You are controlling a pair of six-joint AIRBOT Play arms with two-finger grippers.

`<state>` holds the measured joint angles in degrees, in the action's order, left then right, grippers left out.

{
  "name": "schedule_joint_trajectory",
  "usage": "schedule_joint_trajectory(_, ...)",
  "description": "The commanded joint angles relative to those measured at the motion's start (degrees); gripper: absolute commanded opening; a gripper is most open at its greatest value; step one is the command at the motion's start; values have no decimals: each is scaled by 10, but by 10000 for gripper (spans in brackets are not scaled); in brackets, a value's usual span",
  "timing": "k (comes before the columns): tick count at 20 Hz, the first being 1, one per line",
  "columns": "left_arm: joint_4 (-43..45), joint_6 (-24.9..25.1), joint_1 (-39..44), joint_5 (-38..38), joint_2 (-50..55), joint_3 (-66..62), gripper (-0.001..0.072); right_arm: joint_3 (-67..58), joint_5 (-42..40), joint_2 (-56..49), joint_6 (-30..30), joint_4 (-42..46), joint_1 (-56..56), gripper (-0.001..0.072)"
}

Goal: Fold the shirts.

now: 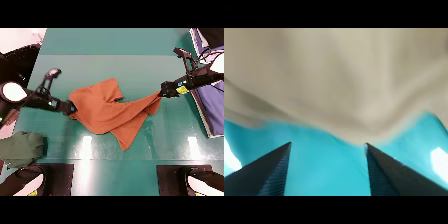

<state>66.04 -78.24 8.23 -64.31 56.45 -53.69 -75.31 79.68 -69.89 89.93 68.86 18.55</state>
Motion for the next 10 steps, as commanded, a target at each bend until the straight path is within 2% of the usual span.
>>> schedule_joint_trajectory(1, 88, -45, -17, 68, 29, -70, 550, 0, -3, 0, 0, -3, 1, 12)
schedule_joint_trajectory(5, 41, -48, -77, 86, 152, -77, 549, 0, -3, 0, 0, -3, 1, 12)
schedule_joint_trajectory(8, -52, -1, -101, 109, 240, -77, 550, 0, -9, 0, 0, -3, 1, 12)
schedule_joint_trajectory(10, -78, 9, -99, 129, 276, -77, 550, 0, -16, 0, 0, -3, 1, 13)
